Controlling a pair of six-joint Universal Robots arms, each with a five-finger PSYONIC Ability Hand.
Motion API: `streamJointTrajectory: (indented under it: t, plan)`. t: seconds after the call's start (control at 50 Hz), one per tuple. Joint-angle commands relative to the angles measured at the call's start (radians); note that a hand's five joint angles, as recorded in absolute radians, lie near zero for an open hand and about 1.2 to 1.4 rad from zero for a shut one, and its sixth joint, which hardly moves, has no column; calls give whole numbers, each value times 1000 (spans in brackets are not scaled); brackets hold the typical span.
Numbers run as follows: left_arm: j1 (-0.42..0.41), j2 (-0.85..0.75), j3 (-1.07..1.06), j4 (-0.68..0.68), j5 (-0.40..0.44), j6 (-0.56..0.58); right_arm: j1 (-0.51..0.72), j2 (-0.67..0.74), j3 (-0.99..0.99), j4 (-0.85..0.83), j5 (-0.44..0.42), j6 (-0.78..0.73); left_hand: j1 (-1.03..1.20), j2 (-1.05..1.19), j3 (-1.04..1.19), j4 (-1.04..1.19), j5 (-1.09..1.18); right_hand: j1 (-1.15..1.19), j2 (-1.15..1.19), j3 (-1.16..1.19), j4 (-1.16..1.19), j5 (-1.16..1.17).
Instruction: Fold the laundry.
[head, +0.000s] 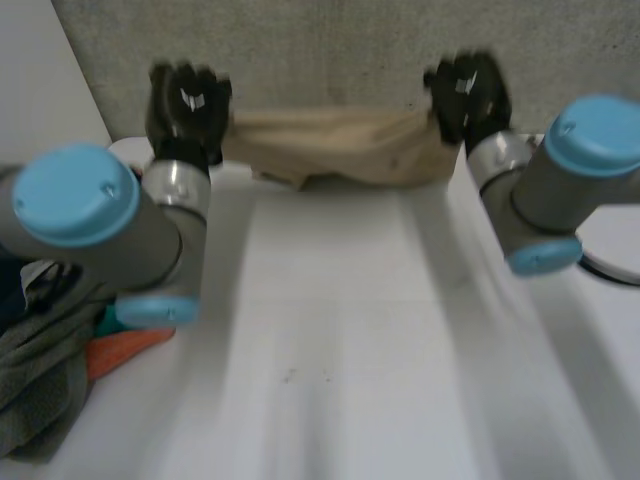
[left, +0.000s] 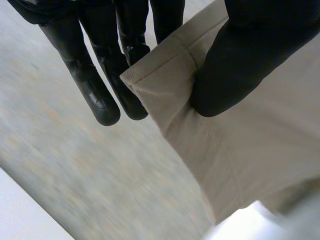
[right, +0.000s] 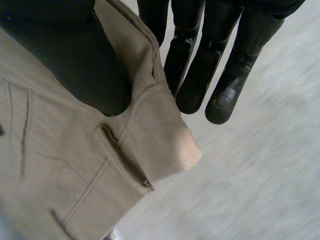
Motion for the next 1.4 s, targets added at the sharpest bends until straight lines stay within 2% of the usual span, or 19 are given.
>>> streamJointTrajectory:
  t: [0.02,0.16,0.26,0.36,0.38,0.46,0.54,0.64,0.74,0.8,0.88,0.92,1.0,1.16,1.3,1.32,1.36,1.38,1.4]
  plan:
    - [-9,-24,-177,-25,1,-10,0,51,151,121,-18,-52,229,198,203,194,258,340,217,197,206,236]
    - [-18,57,-316,-151,2,-5,-3,-27,276,283,-17,-133,229,198,203,194,258,340,217,197,206,236]
    - [-32,160,-390,-292,4,-9,-5,-190,425,424,-11,-195,229,198,203,194,258,340,217,197,206,236]
    - [-98,246,-453,-494,2,-9,-5,-279,508,556,-3,-233,229,198,203,194,258,340,217,197,206,236]
    - [-113,268,-471,-569,2,-16,-5,-305,526,606,2,-247,229,198,203,194,258,340,217,197,206,236]
    - [-142,313,-499,-704,4,-16,-25,-365,585,787,29,-316,229,198,203,194,258,340,217,197,206,236]
    - [-188,351,-521,-825,13,-13,-52,-425,666,941,35,-418,229,198,203,194,258,340,217,197,206,236]
    - [-250,373,-510,-913,18,1,-60,-495,731,992,26,-491,229,198,203,194,258,340,217,197,206,236]
    - [-235,342,-415,-852,16,40,-92,-494,708,970,17,-491,229,198,203,194,258,340,217,197,206,236]
    - [-199,243,-315,-716,15,75,-107,-470,665,901,3,-471,229,198,203,194,258,340,217,197,206,236]
    - [-127,112,-160,-524,15,121,-112,-367,573,745,26,-368,229,198,203,194,258,340,217,197,206,236]
    - [-112,28,-64,-423,18,150,-111,-331,524,671,52,-307,229,198,203,194,258,340,217,197,206,236]
    - [-106,-152,114,-276,19,205,-101,-282,459,578,100,-276,229,198,203,194,258,340,217,197,206,236]
    - [-103,-484,456,-110,39,322,-98,-72,332,314,137,-276,229,198,203,194,258,340,217,197,206,236]
    - [-100,-676,666,-65,101,336,-97,87,238,79,153,-320,229,198,203,194,258,340,217,197,206,236]
    - [-98,-711,696,-60,111,337,-97,103,232,58,157,-330,229,198,203,194,258,292,168,149,158,187]
    - [-98,-741,720,-56,111,337,-97,124,221,13,166,-345,229,198,203,194,258,-21,-145,-164,-155,-126]
    - [-98,-757,729,-53,111,339,-97,143,215,-28,179,-357,229,198,203,194,258,-461,-585,-604,-596,-566]
    - [-98,-761,730,-51,110,339,-97,147,212,-47,187,-362,220,189,195,186,250,-655,-779,-798,-789,-760]
